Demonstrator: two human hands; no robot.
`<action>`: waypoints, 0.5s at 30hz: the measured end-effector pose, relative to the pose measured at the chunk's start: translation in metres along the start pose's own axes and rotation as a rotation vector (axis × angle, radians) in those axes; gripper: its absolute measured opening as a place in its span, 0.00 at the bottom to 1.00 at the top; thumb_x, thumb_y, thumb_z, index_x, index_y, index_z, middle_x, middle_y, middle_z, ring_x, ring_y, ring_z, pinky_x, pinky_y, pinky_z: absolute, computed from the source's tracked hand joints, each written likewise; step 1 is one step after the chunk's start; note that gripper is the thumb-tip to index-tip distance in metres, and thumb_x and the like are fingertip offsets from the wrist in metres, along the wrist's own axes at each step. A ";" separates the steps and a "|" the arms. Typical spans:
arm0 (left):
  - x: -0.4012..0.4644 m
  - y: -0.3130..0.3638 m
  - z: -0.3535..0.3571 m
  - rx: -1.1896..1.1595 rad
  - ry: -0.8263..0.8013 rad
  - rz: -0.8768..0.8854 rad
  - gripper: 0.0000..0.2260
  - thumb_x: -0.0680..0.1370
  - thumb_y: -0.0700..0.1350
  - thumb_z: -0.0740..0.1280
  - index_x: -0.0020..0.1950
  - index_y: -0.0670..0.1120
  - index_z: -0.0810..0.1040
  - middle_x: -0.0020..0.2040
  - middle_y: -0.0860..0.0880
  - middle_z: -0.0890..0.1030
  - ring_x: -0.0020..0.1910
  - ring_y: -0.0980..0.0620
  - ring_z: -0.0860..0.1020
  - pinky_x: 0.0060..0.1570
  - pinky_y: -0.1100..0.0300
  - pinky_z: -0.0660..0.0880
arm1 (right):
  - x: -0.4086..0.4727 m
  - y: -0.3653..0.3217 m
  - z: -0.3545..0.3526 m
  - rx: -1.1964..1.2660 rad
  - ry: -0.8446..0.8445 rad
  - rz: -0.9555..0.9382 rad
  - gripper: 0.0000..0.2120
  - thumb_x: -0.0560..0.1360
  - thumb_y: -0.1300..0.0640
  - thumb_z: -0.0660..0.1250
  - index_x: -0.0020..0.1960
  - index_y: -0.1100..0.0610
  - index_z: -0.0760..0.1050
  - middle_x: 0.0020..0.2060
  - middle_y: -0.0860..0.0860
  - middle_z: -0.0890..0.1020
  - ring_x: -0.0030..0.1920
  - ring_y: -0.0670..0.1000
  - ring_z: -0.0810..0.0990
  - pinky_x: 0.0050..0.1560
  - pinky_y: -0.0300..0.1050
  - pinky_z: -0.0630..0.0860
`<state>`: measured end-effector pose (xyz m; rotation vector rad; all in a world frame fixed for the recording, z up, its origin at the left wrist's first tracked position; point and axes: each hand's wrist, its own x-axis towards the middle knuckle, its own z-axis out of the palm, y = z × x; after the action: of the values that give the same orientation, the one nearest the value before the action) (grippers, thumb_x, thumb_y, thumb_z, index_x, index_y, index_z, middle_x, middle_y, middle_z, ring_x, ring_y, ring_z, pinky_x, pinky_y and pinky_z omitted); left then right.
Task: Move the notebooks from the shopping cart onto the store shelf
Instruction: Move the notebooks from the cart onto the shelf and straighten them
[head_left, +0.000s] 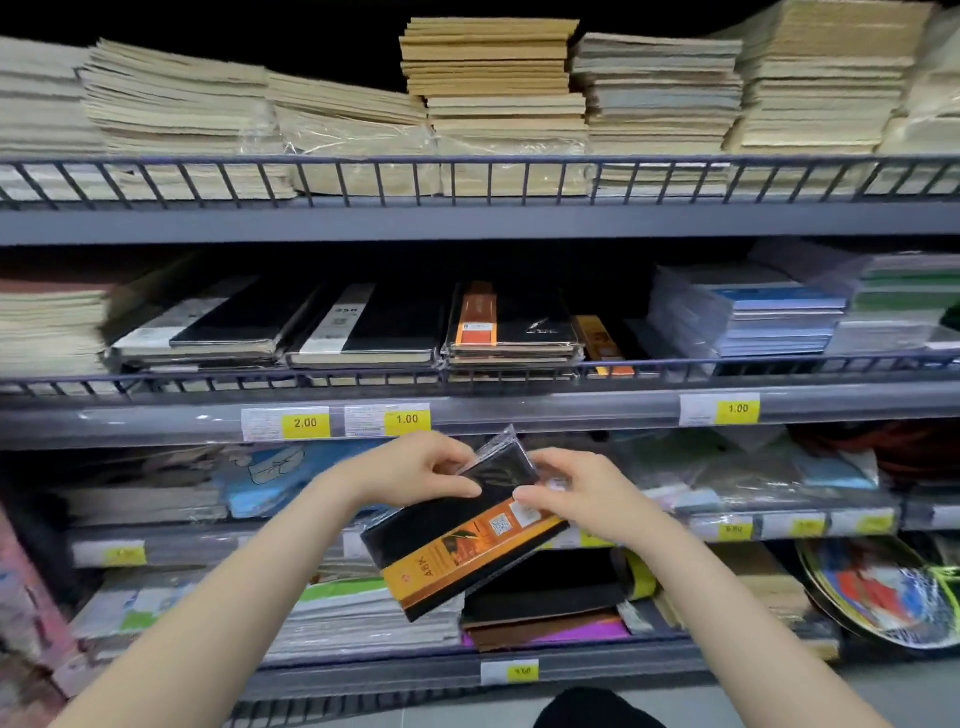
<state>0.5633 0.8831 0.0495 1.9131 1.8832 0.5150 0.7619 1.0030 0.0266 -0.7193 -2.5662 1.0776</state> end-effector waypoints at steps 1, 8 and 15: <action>0.007 0.007 0.004 0.012 0.000 0.023 0.18 0.76 0.50 0.66 0.33 0.44 0.64 0.29 0.53 0.62 0.29 0.56 0.62 0.33 0.62 0.60 | -0.001 0.004 0.002 0.073 -0.039 -0.024 0.16 0.70 0.43 0.67 0.55 0.48 0.77 0.47 0.49 0.83 0.45 0.46 0.80 0.53 0.48 0.77; 0.029 0.005 0.017 -0.019 0.020 -0.057 0.18 0.69 0.61 0.69 0.46 0.47 0.77 0.43 0.53 0.79 0.42 0.56 0.76 0.45 0.58 0.73 | -0.050 0.039 -0.043 0.480 0.211 0.034 0.09 0.76 0.61 0.63 0.53 0.50 0.75 0.43 0.43 0.84 0.45 0.44 0.81 0.44 0.34 0.76; 0.072 0.063 0.025 -0.078 -0.006 0.030 0.14 0.72 0.52 0.70 0.38 0.43 0.71 0.33 0.51 0.68 0.32 0.54 0.66 0.35 0.61 0.64 | -0.102 0.066 -0.077 0.525 0.404 0.222 0.06 0.74 0.53 0.63 0.41 0.48 0.79 0.30 0.46 0.80 0.29 0.48 0.76 0.27 0.37 0.68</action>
<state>0.6321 0.9539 0.0598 1.8926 1.8062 0.5834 0.9021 1.0336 0.0261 -0.9674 -1.7901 1.4221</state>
